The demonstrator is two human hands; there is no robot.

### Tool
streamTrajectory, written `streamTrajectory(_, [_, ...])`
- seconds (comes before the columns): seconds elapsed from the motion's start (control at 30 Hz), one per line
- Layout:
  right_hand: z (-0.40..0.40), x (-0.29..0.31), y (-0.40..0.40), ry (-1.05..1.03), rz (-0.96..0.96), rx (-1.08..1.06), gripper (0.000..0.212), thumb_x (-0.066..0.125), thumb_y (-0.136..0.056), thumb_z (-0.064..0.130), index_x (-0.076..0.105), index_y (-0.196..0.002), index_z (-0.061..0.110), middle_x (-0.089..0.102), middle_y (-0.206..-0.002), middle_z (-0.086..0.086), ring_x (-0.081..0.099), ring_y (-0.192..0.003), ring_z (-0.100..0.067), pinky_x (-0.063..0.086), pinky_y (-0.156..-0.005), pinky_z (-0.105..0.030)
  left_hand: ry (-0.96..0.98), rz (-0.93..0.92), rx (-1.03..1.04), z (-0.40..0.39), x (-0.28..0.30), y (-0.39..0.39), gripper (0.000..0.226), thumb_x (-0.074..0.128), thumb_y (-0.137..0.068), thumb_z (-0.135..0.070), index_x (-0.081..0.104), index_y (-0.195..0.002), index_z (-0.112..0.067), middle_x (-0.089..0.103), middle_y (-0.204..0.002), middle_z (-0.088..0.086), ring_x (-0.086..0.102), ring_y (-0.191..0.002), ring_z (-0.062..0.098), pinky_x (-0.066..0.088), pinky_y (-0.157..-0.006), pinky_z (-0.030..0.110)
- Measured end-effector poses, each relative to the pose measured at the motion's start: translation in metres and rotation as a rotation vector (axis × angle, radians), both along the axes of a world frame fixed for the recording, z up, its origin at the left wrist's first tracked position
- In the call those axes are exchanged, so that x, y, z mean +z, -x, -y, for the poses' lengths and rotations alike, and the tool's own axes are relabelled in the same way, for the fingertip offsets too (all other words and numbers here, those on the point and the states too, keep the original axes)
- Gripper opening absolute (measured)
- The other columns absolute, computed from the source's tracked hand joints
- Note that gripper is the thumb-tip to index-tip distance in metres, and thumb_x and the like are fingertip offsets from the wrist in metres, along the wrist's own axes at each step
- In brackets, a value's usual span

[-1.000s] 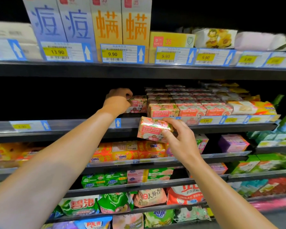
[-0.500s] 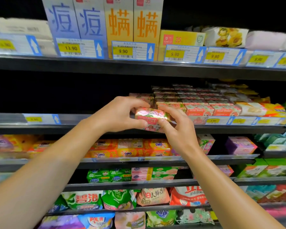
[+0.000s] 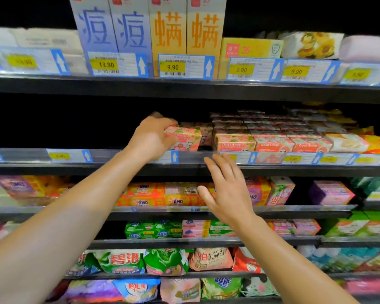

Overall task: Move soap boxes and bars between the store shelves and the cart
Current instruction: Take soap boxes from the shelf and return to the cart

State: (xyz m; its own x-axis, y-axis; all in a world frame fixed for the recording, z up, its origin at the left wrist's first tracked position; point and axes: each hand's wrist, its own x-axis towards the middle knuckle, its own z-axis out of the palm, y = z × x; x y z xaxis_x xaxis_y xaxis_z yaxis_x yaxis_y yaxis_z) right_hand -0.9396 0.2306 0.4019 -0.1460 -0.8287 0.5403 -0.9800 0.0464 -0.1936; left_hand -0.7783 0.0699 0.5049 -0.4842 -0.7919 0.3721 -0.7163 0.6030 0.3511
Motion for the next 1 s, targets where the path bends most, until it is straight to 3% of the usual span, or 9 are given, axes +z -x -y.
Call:
streamTrajectory(0.13, [0.000, -0.008, 0.002, 0.004, -0.062, -0.013, 0.063, 0.045, -0.093, 0.050, 0.042, -0.148, 0.018, 0.040, -0.154, -0.006, 0.025, -0.147, -0.027, 0.020, -0.121, -0.042, -0.086, 0.051, 0.059, 0.008, -0.011, 0.011, 0.050, 0.068, -0.091, -0.034, 0.053, -0.138, -0.032, 0.053, -0.138, 0.004, 0.055, -0.119, 0.025, 0.050, -0.098, 0.038])
streamTrajectory(0.33, [0.002, -0.010, 0.001, 0.006, -0.061, -0.015, 0.062, 0.045, -0.093, 0.048, 0.042, -0.148, 0.018, 0.039, -0.154, -0.005, 0.025, -0.147, -0.027, 0.022, -0.120, -0.042, 0.079, 0.039, 0.087, 0.006, -0.016, 0.026, 0.042, 0.068, -0.089, -0.030, 0.061, -0.130, -0.037, 0.047, -0.134, 0.001, 0.054, -0.115, 0.026, 0.051, -0.096, 0.041])
streamTrajectory(0.63, [0.000, -0.012, 0.006, 0.029, -0.035, 0.013, 0.062, 0.045, -0.094, 0.045, 0.042, -0.148, 0.016, 0.039, -0.155, -0.006, 0.026, -0.147, -0.026, 0.024, -0.120, -0.041, 0.099, 0.030, 0.044, -0.004, -0.015, 0.055, 0.035, 0.064, -0.092, -0.029, 0.064, -0.127, -0.035, 0.058, -0.128, 0.001, 0.059, -0.109, 0.025, 0.055, -0.090, 0.039])
streamTrajectory(0.83, [0.001, -0.014, 0.006, 0.042, -0.025, 0.011, 0.061, 0.044, -0.094, 0.044, 0.043, -0.148, 0.016, 0.039, -0.154, -0.006, 0.025, -0.147, -0.025, 0.023, -0.121, -0.041, 0.079, 0.142, 0.035, 0.001, -0.014, 0.056, 0.063, 0.067, -0.089, -0.039, 0.043, -0.146, -0.031, 0.036, -0.148, -0.001, 0.039, -0.132, 0.027, 0.042, -0.104, 0.036])
streamTrajectory(1.0, [0.001, -0.016, 0.008, 0.042, -0.018, 0.013, 0.060, 0.043, -0.094, 0.044, 0.044, -0.147, 0.017, 0.039, -0.154, -0.005, 0.026, -0.147, -0.024, 0.023, -0.121, -0.040, 0.034, 0.129, 0.069, 0.008, -0.014, 0.055, 0.055, 0.064, -0.091, -0.038, 0.046, -0.143, -0.032, 0.045, -0.146, 0.002, 0.050, -0.126, 0.027, 0.047, -0.100, 0.038])
